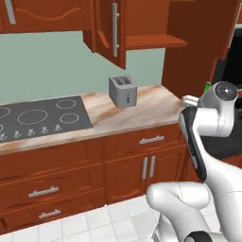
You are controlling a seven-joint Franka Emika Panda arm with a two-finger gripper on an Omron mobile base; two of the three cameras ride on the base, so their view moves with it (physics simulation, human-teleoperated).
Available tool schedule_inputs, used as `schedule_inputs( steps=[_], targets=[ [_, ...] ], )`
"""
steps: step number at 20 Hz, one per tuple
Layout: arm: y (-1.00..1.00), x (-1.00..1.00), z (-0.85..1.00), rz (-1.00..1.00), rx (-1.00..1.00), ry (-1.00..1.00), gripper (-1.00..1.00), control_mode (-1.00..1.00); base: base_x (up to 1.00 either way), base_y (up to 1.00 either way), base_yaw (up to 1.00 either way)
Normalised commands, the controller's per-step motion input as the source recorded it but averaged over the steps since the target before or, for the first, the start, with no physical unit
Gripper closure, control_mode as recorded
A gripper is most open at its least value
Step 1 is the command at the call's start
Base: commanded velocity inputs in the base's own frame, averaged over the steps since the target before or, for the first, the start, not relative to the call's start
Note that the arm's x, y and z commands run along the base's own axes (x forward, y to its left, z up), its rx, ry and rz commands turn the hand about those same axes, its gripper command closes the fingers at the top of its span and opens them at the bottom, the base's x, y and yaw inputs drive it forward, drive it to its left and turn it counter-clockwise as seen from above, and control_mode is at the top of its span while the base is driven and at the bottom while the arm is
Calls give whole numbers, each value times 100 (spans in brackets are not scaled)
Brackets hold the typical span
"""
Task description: Pick the beer from the counter and place it in the open cabinet.
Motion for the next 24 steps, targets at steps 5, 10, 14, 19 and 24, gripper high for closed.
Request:
schedule_inputs(
  steps=[5,10,14,19,24],
  targets=[
    [0,0,0,0,0,0,100,100,5,-2,49],
    [0,0,0,0,0,0,100,100,33,-42,46],
    [0,0,0,0,0,0,100,100,45,-59,26],
    [0,0,0,0,0,0,100,100,47,-71,5],
    [0,0,0,0,0,0,100,100,70,-48,1]
  ],
)
